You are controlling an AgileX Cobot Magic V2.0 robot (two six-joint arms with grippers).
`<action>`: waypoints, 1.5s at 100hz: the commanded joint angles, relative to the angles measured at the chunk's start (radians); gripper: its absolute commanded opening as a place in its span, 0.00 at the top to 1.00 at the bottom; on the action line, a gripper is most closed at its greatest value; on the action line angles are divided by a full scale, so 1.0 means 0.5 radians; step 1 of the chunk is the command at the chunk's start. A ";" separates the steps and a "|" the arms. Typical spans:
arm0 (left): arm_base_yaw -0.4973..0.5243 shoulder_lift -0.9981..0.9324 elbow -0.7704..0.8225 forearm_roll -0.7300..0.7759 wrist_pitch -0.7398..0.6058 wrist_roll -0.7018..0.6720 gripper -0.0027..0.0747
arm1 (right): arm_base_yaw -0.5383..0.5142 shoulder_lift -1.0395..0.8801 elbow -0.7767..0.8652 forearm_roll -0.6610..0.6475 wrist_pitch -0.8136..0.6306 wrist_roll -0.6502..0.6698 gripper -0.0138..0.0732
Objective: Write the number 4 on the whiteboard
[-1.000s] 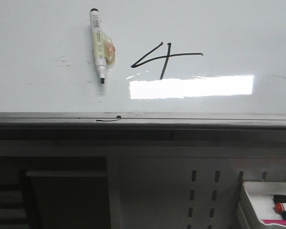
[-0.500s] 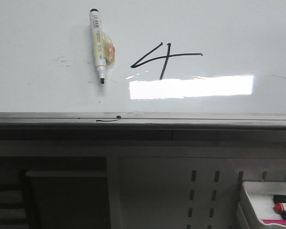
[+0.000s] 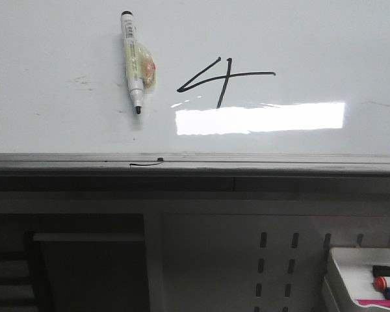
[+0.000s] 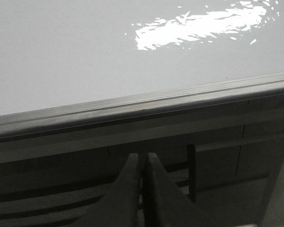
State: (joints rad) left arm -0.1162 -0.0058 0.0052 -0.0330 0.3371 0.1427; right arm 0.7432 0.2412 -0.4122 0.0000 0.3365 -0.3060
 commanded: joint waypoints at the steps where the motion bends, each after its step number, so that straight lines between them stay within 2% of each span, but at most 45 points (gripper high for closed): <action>1: 0.003 -0.049 0.064 -0.029 -0.102 -0.015 0.99 | -0.011 0.016 -0.057 -0.021 -0.160 -0.002 0.89; 52: 0.003 -0.049 0.064 -0.029 -0.102 -0.015 0.99 | -0.011 0.016 -0.022 -0.021 -0.106 -0.002 0.89; 60: 0.003 -0.049 0.064 -0.029 -0.102 -0.015 0.99 | -0.050 0.016 0.047 -0.087 -0.081 0.017 0.89; 74: 0.003 -0.049 0.064 -0.029 -0.102 -0.015 0.99 | -0.340 0.016 0.240 -0.160 -0.150 0.452 0.89; 92: 0.003 -0.049 0.064 -0.029 -0.102 -0.015 0.99 | -0.798 0.016 0.503 -0.179 -0.436 0.483 0.89; 112: 0.003 -0.049 0.064 -0.029 -0.102 -0.015 0.99 | -1.190 -0.121 0.728 -0.179 -0.491 0.541 0.89; 129: 0.003 -0.049 0.064 -0.029 -0.102 -0.015 0.99 | -1.334 -0.435 0.899 -0.179 -0.463 0.612 0.89; 134: 0.003 -0.049 0.064 -0.029 -0.102 -0.015 0.99 | -1.350 -0.526 0.889 -0.179 -0.303 0.612 0.89; 150: 0.003 -0.049 0.064 -0.032 -0.106 -0.015 0.99 | -1.360 -0.532 0.894 -0.179 -0.073 0.612 0.89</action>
State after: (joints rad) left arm -0.1162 -0.0058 0.0052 -0.0367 0.3371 0.1427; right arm 0.0708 -0.0100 0.0163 -0.0762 0.2985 -0.0065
